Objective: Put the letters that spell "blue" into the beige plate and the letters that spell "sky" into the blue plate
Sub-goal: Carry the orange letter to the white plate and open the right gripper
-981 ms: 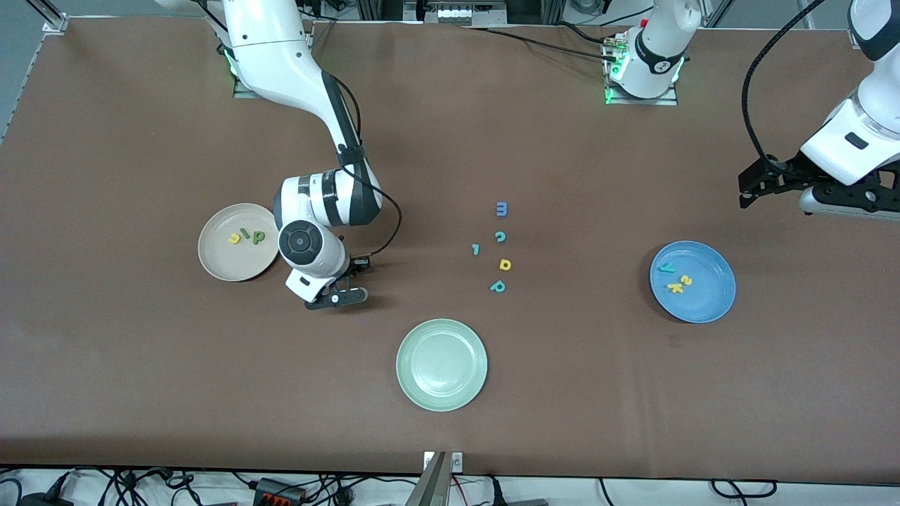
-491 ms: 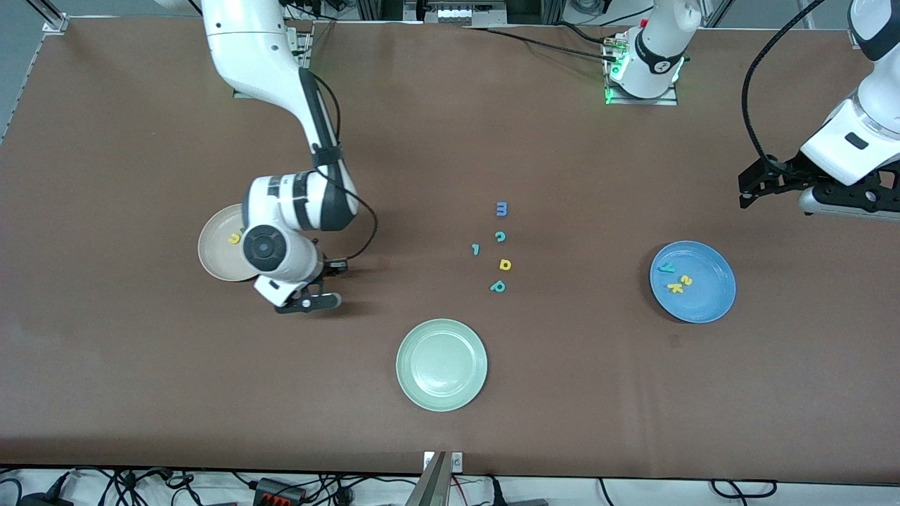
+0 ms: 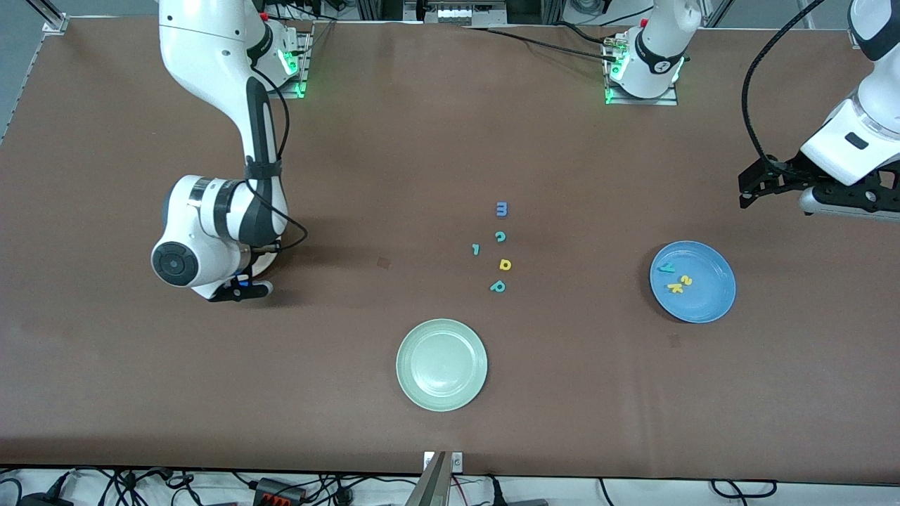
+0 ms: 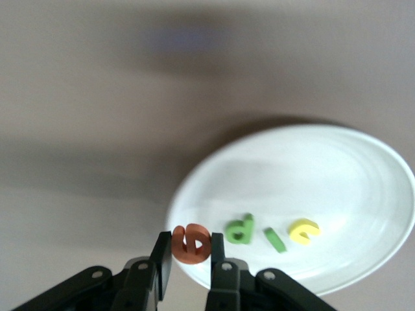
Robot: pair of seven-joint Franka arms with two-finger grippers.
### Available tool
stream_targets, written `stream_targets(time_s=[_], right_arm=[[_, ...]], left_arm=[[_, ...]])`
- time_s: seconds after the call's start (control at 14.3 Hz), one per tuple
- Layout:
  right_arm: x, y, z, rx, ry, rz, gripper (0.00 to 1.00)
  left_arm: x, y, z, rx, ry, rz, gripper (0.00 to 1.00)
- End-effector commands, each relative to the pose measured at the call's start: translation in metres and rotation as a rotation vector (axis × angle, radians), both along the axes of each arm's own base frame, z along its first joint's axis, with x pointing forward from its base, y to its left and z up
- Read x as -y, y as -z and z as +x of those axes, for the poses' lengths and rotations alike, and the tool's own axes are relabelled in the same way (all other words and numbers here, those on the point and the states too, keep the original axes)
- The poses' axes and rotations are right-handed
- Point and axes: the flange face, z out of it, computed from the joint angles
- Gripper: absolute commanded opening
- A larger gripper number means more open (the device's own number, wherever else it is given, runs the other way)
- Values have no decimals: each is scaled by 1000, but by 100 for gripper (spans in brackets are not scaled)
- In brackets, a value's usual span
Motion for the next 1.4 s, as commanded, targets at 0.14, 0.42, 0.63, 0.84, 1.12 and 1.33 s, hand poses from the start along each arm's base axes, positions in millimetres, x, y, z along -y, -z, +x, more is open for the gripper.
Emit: stream_targets(time_s=[0.14, 0.42, 0.63, 0.84, 1.12, 1.33], right_arm=[[72, 18, -18, -47, -9, 96, 24], [62, -17, 1, 8, 62, 112, 100], [45, -80, 34, 61, 139, 82, 100], [19, -146, 56, 100, 200, 55, 100], [20, -214, 67, 208, 202, 82, 100], [29, -237, 70, 250, 203, 98, 100]], left_arm=[[0, -4, 5, 6, 17, 11, 100], [0, -4, 5, 5, 17, 11, 100], [0, -4, 5, 5, 17, 11, 100], [0, -4, 5, 5, 17, 11, 100], [0, -4, 5, 5, 17, 11, 100], [0, -4, 5, 5, 17, 11, 100]])
